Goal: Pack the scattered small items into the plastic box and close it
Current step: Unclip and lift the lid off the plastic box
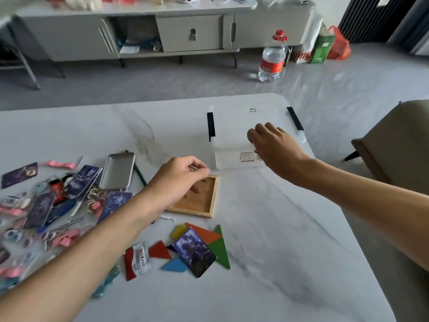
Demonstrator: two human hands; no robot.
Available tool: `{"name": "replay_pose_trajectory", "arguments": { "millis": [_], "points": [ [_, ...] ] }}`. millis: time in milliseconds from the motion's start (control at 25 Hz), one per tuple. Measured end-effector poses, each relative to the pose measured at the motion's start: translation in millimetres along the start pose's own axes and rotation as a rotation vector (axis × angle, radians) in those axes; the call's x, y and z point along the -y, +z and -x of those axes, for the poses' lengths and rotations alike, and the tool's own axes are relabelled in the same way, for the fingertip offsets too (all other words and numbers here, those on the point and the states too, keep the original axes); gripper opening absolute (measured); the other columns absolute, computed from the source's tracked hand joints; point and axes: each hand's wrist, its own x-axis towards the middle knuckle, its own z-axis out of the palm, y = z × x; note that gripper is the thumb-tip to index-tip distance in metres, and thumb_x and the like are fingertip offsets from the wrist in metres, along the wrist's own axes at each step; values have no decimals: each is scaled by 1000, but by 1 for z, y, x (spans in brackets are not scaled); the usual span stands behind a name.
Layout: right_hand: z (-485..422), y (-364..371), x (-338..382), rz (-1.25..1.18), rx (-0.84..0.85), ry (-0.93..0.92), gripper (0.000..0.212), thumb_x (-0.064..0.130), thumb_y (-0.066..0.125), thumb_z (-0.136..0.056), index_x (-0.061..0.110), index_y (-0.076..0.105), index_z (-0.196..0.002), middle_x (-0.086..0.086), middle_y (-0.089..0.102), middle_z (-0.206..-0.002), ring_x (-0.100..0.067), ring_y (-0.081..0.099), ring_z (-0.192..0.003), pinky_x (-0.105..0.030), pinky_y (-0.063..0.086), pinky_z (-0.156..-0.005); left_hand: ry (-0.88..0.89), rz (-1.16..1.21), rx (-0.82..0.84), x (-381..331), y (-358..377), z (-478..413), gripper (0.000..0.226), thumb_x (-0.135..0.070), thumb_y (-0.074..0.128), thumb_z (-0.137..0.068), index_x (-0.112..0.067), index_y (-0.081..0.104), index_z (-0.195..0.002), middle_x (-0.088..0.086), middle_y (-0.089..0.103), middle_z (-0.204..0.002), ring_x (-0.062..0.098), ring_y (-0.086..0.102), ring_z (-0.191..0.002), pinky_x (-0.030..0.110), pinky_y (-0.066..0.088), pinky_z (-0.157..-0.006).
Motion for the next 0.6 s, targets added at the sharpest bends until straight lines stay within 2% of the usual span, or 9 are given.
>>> {"name": "replay_pose_trajectory", "arguments": {
  "millis": [120,280,360,440,560,600],
  "points": [
    [61,-17,11,-88,-54,9,22,5,60,-84,10,53,-104,-4,53,-99,-26,53,-92,-37,45,-76,5,280,40,0,9,34,16,-24,58,-95,-14,70,-98,4,76,-94,16,70,-70,19,48,-51],
    [167,-42,42,-223,-78,50,19,4,66,-78,10,56,-93,-3,55,-89,-26,55,-82,-38,48,-68,10,276,15,-4,37,103,15,-18,58,-95,-8,67,-100,13,73,-99,19,68,-72,18,49,-50],
    [215,-48,60,-242,-65,55,22,4,70,-74,12,56,-90,-1,54,-86,-25,56,-78,-35,49,-66,20,234,-8,-3,56,135,14,-19,59,-95,-8,66,-101,14,70,-105,22,71,-77,23,52,-57],
    [253,-51,73,-266,-45,10,19,9,68,-79,15,56,-93,2,54,-88,-22,56,-80,-32,48,-69,38,131,-60,-1,77,156,14,-22,60,-93,-12,63,-102,12,68,-105,22,71,-84,32,54,-67],
    [280,-52,77,-304,2,-78,20,23,68,-86,20,57,-102,5,56,-98,-16,54,-87,-25,45,-74,37,-73,-169,6,104,161,28,-35,62,-90,-17,57,-111,3,67,-105,23,67,-91,40,56,-84],
    [288,-55,74,-321,17,-96,22,30,68,-86,22,57,-104,7,56,-101,-15,54,-90,-23,43,-76,26,-142,-180,7,112,161,34,-41,62,-89,-20,53,-114,1,67,-104,24,67,-90,41,56,-83]
  ]
}}
